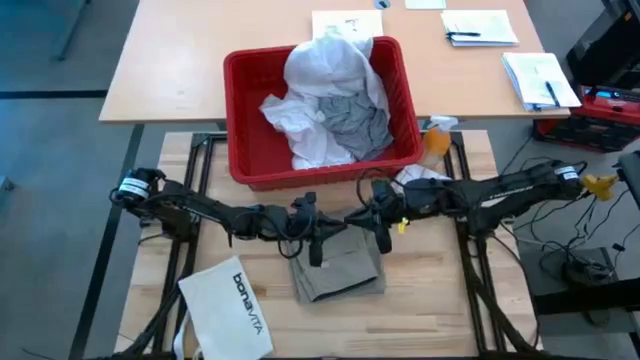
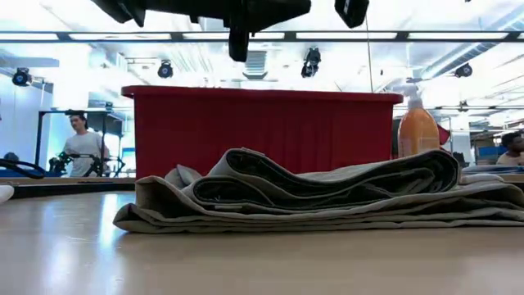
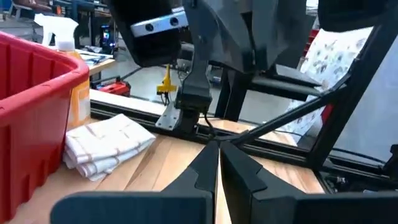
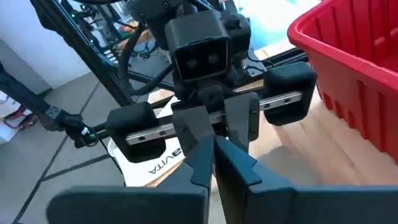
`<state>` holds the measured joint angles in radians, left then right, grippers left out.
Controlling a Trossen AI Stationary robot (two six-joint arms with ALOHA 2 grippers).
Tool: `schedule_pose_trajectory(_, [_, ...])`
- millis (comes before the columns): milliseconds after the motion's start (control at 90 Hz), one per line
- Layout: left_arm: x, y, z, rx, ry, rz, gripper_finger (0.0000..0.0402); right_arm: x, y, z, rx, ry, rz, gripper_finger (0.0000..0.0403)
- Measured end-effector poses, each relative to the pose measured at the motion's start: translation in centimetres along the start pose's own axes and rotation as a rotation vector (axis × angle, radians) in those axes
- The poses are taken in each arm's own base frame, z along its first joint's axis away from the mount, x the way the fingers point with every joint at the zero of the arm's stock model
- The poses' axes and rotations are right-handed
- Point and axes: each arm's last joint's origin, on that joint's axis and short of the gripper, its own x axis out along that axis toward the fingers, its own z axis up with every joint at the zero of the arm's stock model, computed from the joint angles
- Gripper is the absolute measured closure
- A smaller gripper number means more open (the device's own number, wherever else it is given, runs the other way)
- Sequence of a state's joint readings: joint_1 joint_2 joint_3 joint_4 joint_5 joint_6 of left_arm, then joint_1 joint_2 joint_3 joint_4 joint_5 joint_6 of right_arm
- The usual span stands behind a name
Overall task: Fold laundry
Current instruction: Fold the brown shorts
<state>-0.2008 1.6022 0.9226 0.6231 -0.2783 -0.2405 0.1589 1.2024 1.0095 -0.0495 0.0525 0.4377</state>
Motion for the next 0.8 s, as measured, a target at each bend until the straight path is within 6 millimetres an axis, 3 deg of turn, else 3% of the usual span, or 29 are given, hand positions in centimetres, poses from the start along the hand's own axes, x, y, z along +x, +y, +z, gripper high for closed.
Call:
schedule_pose_trajectory(433, [1.6,1.5,-7.6,0.051,0.38,0.108,0.0402,-0.7,1.0,2.2,0.004,-0.069,0.032,0.0403])
schedule_pose_trajectory(800, [-0.5,2.8,-11.4,0.065,0.801,0.194,0.0402,-0.8,1.1,2.6,0.005,-0.078,0.036,0.0403])
